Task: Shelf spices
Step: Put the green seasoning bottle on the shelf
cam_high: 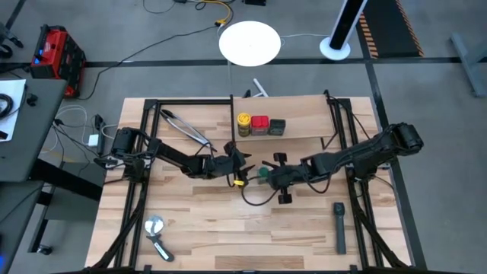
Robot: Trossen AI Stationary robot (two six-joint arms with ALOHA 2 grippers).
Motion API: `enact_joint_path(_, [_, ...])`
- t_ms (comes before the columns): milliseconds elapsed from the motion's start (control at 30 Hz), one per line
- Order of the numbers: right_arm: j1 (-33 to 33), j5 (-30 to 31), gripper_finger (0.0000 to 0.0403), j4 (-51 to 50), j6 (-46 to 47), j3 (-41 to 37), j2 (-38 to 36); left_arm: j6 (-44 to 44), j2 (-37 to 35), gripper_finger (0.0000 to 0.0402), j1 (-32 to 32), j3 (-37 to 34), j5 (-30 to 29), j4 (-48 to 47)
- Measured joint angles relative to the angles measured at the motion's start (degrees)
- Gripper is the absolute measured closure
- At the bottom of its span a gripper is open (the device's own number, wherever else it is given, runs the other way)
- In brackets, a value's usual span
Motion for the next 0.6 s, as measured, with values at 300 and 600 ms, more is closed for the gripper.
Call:
enact_joint_path(300, [-2.14, 0.23, 0.0398, -1.63, -0.33, 0.00, 0.00, 0.43, 0.00, 0.0201, 1.39, 0.00, 6.56, 0.06])
enact_joint_path(600, [-3.98, 4.40, 0.0398, -3.81, -2.63, -0.04, 0.00, 0.02, 0.00, 0.0201, 0.01, 0.00, 7.72, -0.01])
